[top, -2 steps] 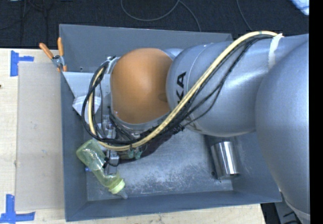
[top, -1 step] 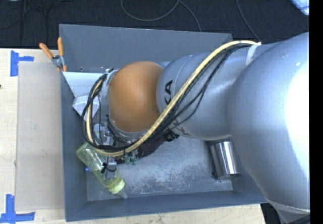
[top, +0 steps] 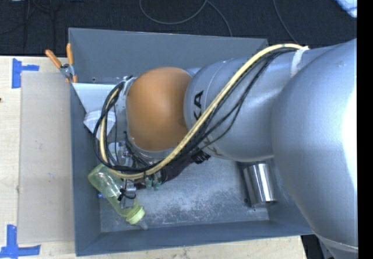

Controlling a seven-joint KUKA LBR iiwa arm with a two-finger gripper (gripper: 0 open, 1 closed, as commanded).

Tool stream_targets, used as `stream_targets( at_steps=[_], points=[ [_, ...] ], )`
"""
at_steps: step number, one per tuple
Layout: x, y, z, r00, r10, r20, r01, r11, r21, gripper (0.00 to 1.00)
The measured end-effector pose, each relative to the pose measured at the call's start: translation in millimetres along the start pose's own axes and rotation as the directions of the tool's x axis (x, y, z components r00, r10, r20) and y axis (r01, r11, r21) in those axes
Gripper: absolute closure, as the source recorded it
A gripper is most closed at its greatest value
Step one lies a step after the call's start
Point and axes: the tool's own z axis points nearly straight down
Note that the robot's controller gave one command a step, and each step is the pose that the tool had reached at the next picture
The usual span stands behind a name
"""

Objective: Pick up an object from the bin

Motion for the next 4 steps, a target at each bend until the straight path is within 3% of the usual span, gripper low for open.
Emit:
stream_targets(
  at_steps=[1, 2, 3, 4],
  points=[
    [-2.9, 2.0, -55.9, 1.0, 0.003, 0.015, -0.003, 1.0, -0.007, 0.0],
    [1.3, 5.3, -3.2, 0.998, -0.064, 0.011, 0.064, 0.998, -0.004, 0.0],
    [4.4, -4.9, 51.2, 0.991, 0.136, 0.01, -0.136, 0.991, -0.007, 1.0],
    [4.3, -4.9, 51.2, 0.99, 0.14, 0.01, -0.14, 0.99, -0.007, 1.0]
  ],
)
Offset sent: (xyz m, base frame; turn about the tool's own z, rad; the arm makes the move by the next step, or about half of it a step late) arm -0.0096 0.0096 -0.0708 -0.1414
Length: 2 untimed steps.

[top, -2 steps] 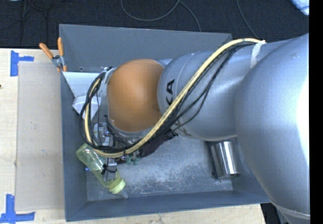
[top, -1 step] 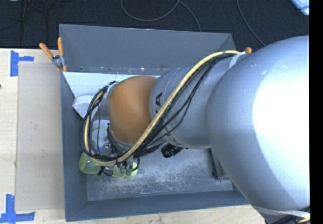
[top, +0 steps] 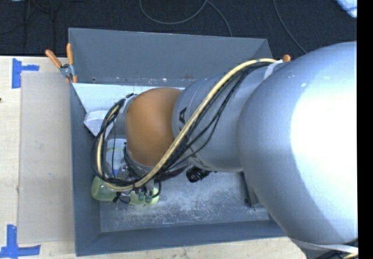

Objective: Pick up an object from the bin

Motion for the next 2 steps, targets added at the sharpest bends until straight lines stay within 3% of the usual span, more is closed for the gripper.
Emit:
stream_targets(
  at_steps=[1, 2],
  points=[
    [0.0, 0.0, 0.0, 1.0, 0.001, 0.0, -0.001, 1.0, 0.0, 1.0],
    [7.3, -4.0, -54.9, 1.0, -0.015, -0.006, 0.015, 1.0, 0.003, 1.0]
  ],
)
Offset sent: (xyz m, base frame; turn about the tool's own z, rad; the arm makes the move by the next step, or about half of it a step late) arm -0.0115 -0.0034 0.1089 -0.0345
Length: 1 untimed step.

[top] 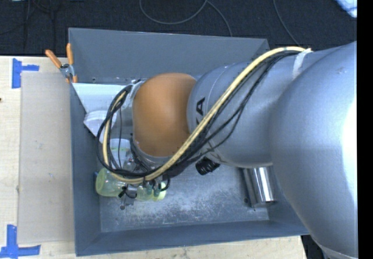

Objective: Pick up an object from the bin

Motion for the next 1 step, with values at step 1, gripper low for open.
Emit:
stream_targets(
  at_steps=[1],
  points=[
    [-2.6, 8.7, -69.7, 1.0, 0.007, 0.003, -0.007, 1.0, -0.002, 1.0]
  ],
)
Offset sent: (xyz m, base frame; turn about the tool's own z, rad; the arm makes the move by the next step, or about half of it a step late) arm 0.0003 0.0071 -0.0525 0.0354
